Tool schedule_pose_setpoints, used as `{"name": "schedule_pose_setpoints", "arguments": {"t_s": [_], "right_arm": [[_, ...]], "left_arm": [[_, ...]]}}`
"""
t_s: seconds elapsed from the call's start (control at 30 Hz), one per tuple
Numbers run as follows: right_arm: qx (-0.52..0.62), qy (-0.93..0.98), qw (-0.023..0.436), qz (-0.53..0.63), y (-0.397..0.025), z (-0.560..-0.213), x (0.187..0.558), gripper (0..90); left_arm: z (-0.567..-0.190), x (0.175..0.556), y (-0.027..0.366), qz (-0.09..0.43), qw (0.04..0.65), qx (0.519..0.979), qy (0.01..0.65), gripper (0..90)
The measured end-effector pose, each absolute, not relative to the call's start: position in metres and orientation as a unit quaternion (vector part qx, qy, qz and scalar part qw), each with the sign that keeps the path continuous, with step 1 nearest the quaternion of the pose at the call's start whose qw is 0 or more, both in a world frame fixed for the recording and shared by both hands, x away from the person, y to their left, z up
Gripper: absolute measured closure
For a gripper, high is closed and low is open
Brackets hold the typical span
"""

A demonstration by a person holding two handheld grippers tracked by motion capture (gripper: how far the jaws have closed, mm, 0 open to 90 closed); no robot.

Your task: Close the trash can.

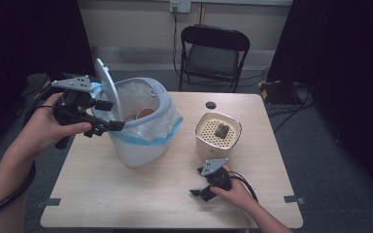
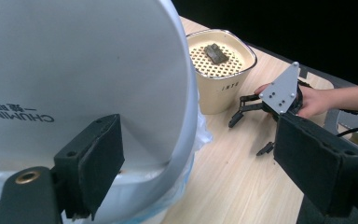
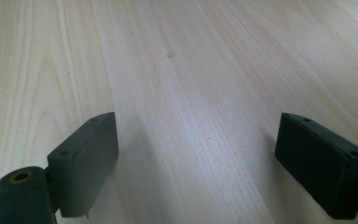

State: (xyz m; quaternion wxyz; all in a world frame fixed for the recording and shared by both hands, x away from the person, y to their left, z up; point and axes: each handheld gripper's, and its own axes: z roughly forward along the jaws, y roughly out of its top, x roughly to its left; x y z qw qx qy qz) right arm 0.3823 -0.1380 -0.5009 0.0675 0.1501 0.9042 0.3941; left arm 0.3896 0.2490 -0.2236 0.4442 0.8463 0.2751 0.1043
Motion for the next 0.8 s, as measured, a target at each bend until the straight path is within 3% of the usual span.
{"name": "schedule_pose_setpoints", "arguments": {"t_s": [0.3, 0.57, 0.6, 0.8], "right_arm": [[0.151, 0.904, 0.067, 0.394, -0.138, -0.501, 0.382, 12.7], [0.149, 0.905, 0.067, 0.393, -0.138, -0.501, 0.382, 12.7], [0.149, 0.905, 0.067, 0.393, -0.138, -0.501, 0.382, 12.7], [0.15, 0.905, 0.067, 0.393, -0.138, -0.501, 0.382, 12.7]], "left_arm": [[-0.225, 0.404, 0.234, 0.098, 0.439, 0.851, 0.272, 19.7], [-0.228, 0.414, 0.23, 0.104, 0.434, 0.846, 0.292, 37.8], [-0.227, 0.415, 0.232, 0.115, 0.432, 0.843, 0.298, 44.2], [-0.227, 0.418, 0.233, 0.131, 0.419, 0.844, 0.308, 49.8]]}}
